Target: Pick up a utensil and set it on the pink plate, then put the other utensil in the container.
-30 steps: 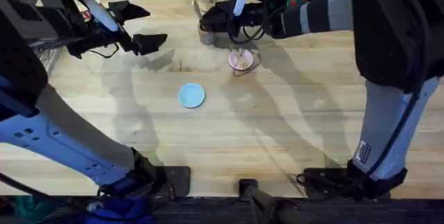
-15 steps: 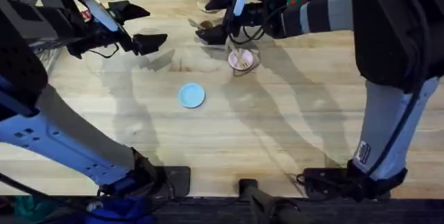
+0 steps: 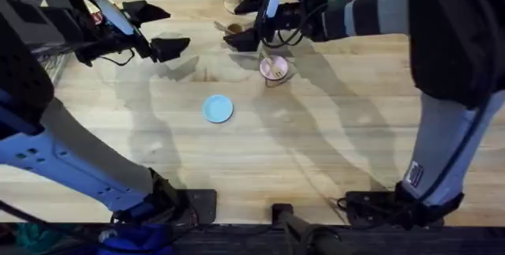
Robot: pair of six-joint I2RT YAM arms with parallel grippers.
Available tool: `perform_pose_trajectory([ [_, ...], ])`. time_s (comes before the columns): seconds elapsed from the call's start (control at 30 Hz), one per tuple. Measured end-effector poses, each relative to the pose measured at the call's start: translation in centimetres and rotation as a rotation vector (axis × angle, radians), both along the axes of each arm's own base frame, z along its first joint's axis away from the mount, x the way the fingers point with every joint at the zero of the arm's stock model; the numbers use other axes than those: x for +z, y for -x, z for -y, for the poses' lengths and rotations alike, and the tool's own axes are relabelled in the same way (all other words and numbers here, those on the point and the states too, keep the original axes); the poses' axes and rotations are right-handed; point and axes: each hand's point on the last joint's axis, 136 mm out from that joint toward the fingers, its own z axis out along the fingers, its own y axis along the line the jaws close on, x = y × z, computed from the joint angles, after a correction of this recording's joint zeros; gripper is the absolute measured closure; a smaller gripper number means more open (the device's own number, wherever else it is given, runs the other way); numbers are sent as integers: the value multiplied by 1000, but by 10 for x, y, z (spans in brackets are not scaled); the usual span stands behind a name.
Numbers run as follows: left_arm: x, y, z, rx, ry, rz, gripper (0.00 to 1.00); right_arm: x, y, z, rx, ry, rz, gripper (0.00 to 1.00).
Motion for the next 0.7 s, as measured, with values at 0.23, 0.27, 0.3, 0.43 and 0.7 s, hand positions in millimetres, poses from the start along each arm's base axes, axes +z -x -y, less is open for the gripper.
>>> perform_pose_trajectory([
  [0.23,51,5,-3,70,-47,15,8,52,13,20,-26,21,-43,6],
  [0.27,63,8,-3,84,-56,22,8,59,16,26,-35,29,-61,6],
  [0.3,76,11,-2,102,-65,28,8,64,18,32,-45,38,-78,6],
  [0.43,119,30,1,173,-93,32,8,87,29,60,-121,89,-145,7],
  [0.7,166,80,10,319,-138,-25,8,139,57,121,-314,192,-180,6],
])
